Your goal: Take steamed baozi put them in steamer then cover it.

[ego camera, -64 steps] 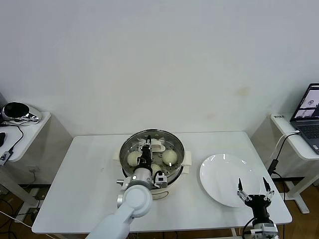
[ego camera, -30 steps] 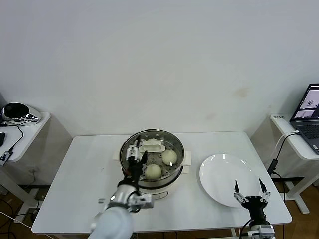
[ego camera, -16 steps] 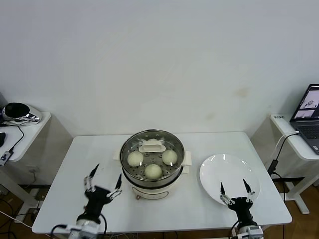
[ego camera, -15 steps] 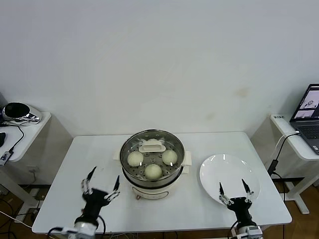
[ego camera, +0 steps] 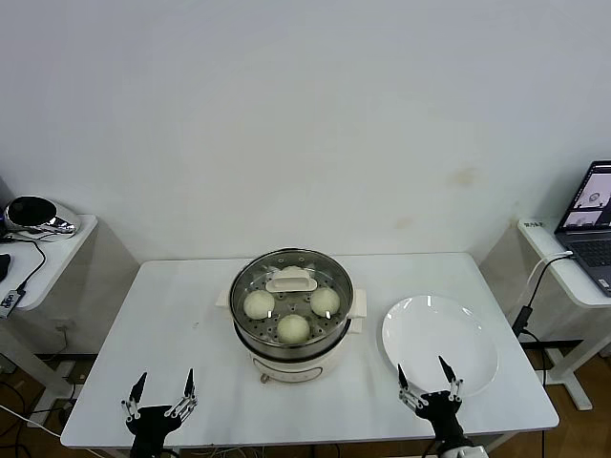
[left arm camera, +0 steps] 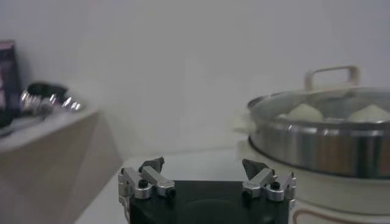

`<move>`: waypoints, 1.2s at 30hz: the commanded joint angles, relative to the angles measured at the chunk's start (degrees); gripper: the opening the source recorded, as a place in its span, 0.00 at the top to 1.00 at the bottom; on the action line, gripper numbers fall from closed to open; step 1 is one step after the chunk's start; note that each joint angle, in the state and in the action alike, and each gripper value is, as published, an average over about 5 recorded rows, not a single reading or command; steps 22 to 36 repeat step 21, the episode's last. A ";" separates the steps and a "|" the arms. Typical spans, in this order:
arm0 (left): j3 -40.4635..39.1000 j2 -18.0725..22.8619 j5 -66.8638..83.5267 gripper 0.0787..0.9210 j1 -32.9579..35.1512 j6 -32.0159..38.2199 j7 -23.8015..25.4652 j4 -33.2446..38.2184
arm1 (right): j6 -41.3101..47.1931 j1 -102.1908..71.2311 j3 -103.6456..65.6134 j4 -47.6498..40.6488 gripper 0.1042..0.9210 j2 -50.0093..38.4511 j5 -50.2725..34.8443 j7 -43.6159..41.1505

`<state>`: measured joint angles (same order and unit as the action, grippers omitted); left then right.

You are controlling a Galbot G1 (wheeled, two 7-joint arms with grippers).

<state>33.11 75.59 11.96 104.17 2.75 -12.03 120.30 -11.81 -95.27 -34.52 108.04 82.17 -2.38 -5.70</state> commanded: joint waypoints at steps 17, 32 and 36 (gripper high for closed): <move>1.34 -0.38 2.21 0.12 1.97 0.72 3.68 -3.64 | 3.49 -5.92 2.18 5.42 0.12 -0.95 -3.04 -0.90; 1.43 -0.47 2.22 0.12 1.93 0.38 4.19 -3.68 | 3.60 -6.05 2.19 5.56 0.12 -0.94 -3.29 -0.98; 1.43 -0.47 2.22 0.12 1.93 0.38 4.19 -3.68 | 3.60 -6.05 2.19 5.56 0.12 -0.94 -3.29 -0.98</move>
